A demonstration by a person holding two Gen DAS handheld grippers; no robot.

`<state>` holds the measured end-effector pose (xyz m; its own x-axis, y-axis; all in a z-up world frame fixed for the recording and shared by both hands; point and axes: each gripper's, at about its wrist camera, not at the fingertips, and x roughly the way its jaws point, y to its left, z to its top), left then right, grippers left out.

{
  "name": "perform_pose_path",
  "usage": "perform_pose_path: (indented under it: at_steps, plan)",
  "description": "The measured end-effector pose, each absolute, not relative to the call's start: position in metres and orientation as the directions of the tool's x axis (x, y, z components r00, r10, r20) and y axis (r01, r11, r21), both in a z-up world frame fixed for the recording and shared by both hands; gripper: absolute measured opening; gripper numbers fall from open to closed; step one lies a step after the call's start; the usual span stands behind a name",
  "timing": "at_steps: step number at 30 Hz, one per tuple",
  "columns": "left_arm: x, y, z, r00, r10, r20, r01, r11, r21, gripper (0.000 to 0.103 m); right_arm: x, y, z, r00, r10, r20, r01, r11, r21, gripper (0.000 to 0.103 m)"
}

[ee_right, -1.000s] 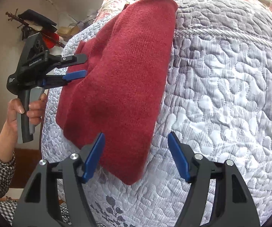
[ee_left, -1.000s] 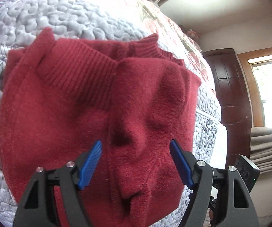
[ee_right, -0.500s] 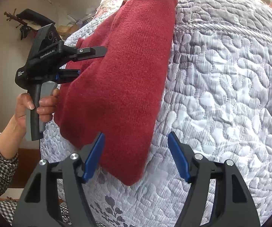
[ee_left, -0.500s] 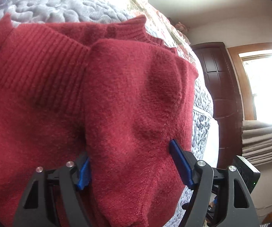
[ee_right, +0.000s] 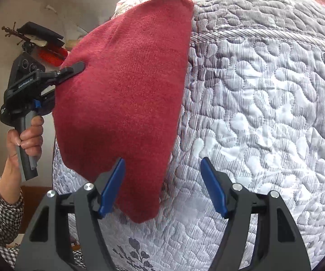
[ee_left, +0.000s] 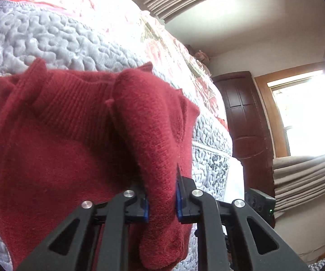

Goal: Fold small clothes

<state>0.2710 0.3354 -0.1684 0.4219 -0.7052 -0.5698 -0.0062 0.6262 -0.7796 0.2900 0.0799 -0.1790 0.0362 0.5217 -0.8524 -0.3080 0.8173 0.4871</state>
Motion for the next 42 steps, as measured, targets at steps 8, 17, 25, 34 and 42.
perform_pose_path:
  at_steps: [8,17,25,34,42]
  plan:
    - [0.274,0.395,-0.135,0.478,-0.634,-0.609,-0.017,0.686,-0.728,0.016,0.292,0.087,-0.176,0.027,0.531,-0.847,-0.335,0.803,0.493,0.069]
    - [0.265,0.455,-0.197,0.444,-0.581,-0.682,-0.203,0.676,-0.708,0.017,0.291,0.099,-0.182,0.003,0.521,-0.854,-0.347,0.801,0.487,0.069]
    - [0.255,0.442,-0.193,0.428,-0.525,-0.735,-0.188,0.744,-0.641,0.043,0.282,0.127,-0.172,-0.015,0.513,-0.858,-0.367,0.796,0.482,0.070]
    - [0.173,0.419,-0.183,0.366,-0.486,-0.794,-0.134,0.817,-0.561,0.068,0.256,0.160,-0.194,-0.110,0.533,-0.839,-0.315,0.782,0.538,0.072]
    - [0.156,0.419,-0.206,0.359,-0.532,-0.767,-0.181,0.766,-0.617,0.015,0.253,0.172,-0.227,-0.167,0.540,-0.825,-0.192,0.803,0.564,0.037]
